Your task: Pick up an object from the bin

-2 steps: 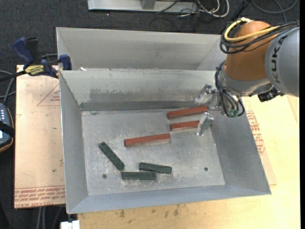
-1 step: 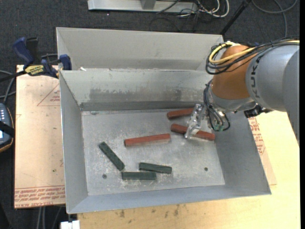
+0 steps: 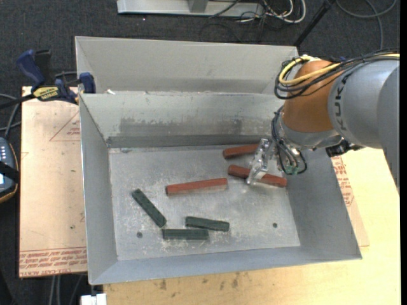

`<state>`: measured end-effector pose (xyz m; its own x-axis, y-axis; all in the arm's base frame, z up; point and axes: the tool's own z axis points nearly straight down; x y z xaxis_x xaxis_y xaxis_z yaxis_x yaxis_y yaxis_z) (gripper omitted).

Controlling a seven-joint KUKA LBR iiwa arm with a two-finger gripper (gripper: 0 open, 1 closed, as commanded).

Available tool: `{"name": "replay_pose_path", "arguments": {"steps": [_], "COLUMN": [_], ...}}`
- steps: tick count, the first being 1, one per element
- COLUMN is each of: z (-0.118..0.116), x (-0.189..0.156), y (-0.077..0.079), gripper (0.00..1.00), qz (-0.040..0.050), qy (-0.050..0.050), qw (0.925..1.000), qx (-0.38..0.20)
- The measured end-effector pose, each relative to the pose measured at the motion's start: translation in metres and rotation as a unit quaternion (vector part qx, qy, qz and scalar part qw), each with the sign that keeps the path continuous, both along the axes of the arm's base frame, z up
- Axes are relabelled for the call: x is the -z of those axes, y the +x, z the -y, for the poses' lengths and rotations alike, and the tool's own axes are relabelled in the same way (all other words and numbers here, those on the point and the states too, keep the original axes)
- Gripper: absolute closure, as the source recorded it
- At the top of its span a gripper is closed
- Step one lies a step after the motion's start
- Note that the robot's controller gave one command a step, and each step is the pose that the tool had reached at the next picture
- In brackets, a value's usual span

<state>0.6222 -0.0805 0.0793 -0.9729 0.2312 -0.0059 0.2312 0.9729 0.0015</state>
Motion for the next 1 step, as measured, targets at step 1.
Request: {"name": "replay_pose_path", "arguments": {"steps": [1], "z": [0.0242], "x": [-0.1539], "y": [-0.0011], "gripper": [1.00], "qz": [-0.0006], "qy": [0.000], "qw": [0.9998], "qx": [0.021]}}
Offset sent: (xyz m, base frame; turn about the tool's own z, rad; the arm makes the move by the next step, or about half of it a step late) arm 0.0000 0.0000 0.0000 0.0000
